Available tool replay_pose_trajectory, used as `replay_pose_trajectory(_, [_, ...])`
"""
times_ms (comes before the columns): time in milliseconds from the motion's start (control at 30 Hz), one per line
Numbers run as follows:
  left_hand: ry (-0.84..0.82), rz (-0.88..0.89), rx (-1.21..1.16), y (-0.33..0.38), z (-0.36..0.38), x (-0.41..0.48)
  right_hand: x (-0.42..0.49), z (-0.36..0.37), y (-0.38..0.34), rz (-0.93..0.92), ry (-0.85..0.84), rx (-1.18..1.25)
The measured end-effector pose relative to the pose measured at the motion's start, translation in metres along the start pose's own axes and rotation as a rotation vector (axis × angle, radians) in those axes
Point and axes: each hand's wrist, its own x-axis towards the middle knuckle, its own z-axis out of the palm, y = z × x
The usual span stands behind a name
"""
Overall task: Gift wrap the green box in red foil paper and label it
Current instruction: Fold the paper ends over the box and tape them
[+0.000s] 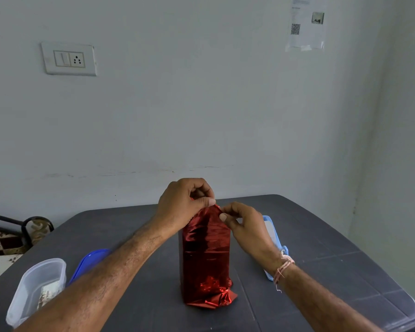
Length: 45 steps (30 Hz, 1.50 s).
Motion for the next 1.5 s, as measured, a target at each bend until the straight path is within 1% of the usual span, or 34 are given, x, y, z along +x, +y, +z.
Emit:
replay_pose_trajectory(200, [0.017, -0.03, -0.054, -0.011, 0.002, 0.008, 0.005, -0.002, -0.005, 0.02, -0.023, -0.029])
replay_pose_trajectory(500, [-0.051, -0.182, -0.318, -0.035, 0.006, 0.02, 0.014, -0.003, 0.0, 0.093, -0.077, 0.056])
replay_pose_trajectory(700, [-0.033, -0.273, -0.474, -0.043, 0.015, 0.02, 0.021, -0.002, 0.001, 0.126, -0.066, 0.098])
replay_pose_trajectory(800, [-0.006, -0.295, -0.494, -0.044, 0.018, 0.02, 0.028, -0.002, 0.0, 0.134, -0.063, 0.105])
replay_pose_trajectory(1000, [0.01, -0.29, -0.482, -0.047, 0.021, 0.021, 0.045, -0.003, -0.008, 0.126, -0.145, 0.08])
replay_pose_trajectory(1133, [0.042, -0.306, -0.507, -0.055, 0.024, 0.019, 0.049, 0.0, -0.008, 0.182, -0.191, 0.109])
replay_pose_trajectory(1167, [0.071, -0.333, -0.521, -0.057, 0.026, 0.019, 0.049, 0.001, -0.008, 0.193, -0.205, 0.117])
replay_pose_trajectory(1233, [0.112, -0.454, -0.537, -0.064, 0.027, 0.016, 0.049, 0.003, -0.006, 0.207, -0.23, 0.139])
replay_pose_trajectory(1300, [0.061, -0.603, -0.588, -0.068, 0.024, 0.011, 0.049, 0.003, -0.005, 0.221, -0.233, 0.167])
replay_pose_trajectory(1367, [-0.047, -0.698, -0.671, -0.071, 0.021, 0.004, 0.049, 0.003, -0.005, 0.233, -0.223, 0.186])
replay_pose_trajectory(1433, [-0.129, -0.708, -0.738, -0.071, 0.018, -0.004, 0.048, 0.004, -0.005, 0.236, -0.213, 0.186])
replay_pose_trajectory(1500, [-0.137, -0.694, -0.79, -0.074, 0.02, -0.008, 0.048, 0.005, -0.005, 0.238, -0.198, 0.179])
